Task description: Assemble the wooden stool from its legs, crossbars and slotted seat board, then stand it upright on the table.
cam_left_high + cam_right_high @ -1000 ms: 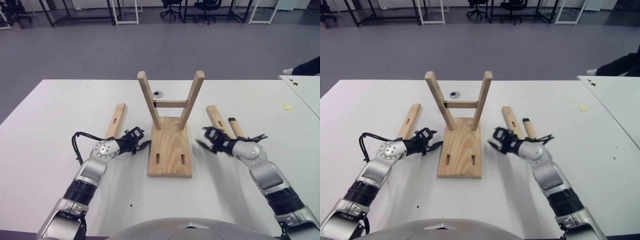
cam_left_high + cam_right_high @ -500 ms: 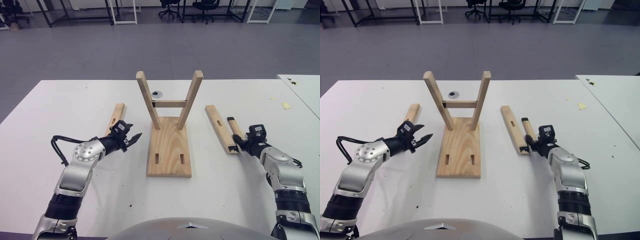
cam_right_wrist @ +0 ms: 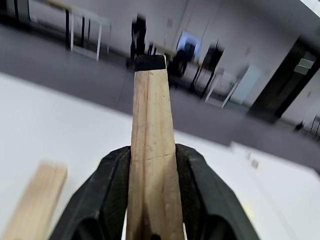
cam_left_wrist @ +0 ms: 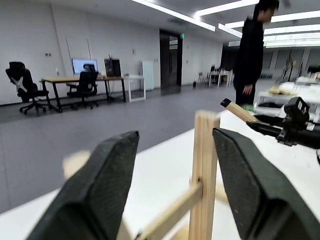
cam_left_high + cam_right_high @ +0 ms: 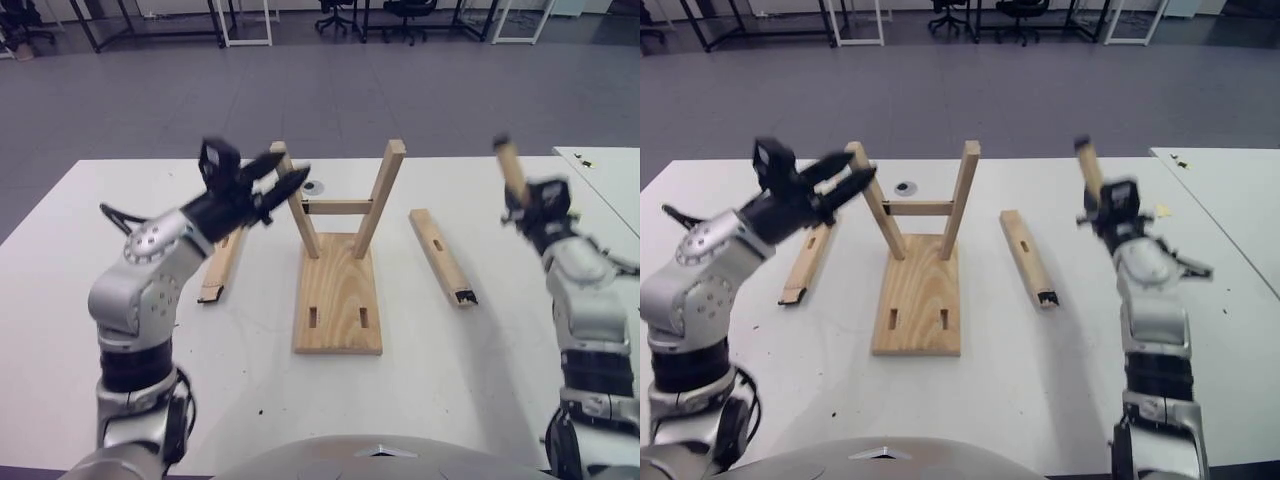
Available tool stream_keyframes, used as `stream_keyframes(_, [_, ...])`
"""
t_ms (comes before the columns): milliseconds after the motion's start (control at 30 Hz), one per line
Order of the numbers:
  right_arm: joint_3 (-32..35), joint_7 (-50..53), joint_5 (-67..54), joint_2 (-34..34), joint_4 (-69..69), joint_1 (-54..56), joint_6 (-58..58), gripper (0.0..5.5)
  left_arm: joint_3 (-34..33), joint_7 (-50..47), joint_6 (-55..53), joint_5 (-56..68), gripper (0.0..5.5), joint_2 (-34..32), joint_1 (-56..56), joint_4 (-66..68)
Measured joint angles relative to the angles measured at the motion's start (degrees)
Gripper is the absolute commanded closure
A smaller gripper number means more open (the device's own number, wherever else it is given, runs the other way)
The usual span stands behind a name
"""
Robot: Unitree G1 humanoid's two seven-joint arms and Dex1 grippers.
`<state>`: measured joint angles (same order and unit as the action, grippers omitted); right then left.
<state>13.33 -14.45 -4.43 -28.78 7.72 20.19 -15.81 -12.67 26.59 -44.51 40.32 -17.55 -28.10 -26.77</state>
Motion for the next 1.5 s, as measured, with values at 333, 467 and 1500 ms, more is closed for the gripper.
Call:
stream_keyframes(333, [-21.31, -8.48, -0.78, 5.7, 18.96, 10.97, 1.4, 4.18, -2.45, -12.57, -5.16, 21.62, 2.96, 11.12, -18.7, 9.82])
stream_keyframes(467, [-21.18, -8.97, -0.81, 5.74, 20.0, 10.62, 1.42, 4.18, -2.75, -14.61, -4.79, 23.14, 3.69, 10.78, -18.69, 9.88])
stream_keyframes(1500, [-1.0, -0.97, -3.71, 9.14, 2.54, -7.77, 5.55, 2.59, -14.46, 1.97, 25.17, -2.57, 5.09, -8.35, 1.7, 52.56])
